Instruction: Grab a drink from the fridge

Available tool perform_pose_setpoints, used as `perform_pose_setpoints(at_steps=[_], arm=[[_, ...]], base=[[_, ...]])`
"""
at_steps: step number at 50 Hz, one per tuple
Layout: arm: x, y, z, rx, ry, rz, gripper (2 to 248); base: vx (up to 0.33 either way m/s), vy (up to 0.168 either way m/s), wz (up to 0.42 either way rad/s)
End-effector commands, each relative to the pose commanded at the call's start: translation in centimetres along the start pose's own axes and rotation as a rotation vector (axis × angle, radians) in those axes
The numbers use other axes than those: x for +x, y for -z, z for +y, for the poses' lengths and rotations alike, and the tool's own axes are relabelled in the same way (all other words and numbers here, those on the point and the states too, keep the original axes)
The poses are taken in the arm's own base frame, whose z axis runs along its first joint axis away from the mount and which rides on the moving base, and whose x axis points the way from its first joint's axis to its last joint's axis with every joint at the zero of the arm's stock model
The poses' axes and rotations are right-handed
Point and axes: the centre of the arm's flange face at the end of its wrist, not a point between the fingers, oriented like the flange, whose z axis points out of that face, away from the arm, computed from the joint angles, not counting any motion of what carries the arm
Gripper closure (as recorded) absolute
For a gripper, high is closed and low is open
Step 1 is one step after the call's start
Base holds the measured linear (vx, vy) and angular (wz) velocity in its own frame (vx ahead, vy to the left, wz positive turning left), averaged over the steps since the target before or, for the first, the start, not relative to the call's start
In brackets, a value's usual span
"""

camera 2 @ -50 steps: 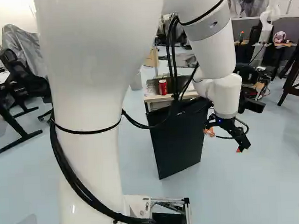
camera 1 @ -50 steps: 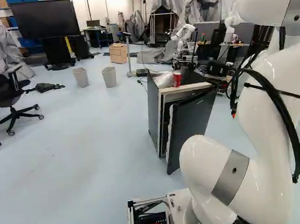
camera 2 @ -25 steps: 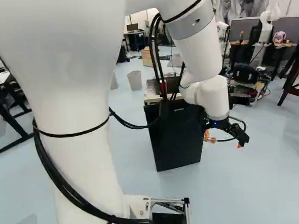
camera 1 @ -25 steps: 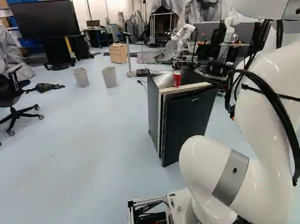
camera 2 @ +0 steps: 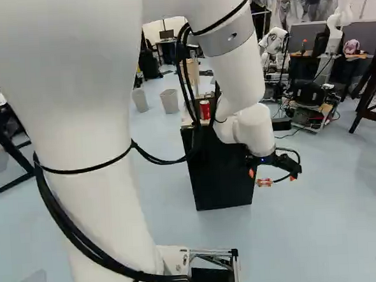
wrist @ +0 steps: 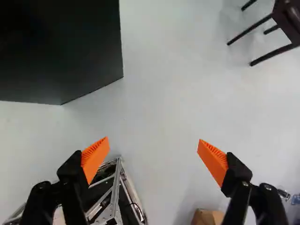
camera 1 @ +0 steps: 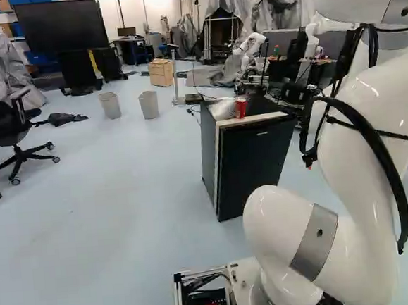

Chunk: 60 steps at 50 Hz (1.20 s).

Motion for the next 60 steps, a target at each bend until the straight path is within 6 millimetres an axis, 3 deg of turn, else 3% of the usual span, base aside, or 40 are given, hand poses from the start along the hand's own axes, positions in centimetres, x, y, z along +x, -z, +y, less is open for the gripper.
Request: perform_pose_setpoints(at_steps=[29, 60], arm=[[-0.3, -1.7, -5.3, 0.107, 0.312, 0.158, 3], [-0.2, -3.0, -11.2, 0.257, 0.373, 0.354, 3]], base=[[0.0, 0.0, 0.0], [0.0, 0.0, 0.0]])
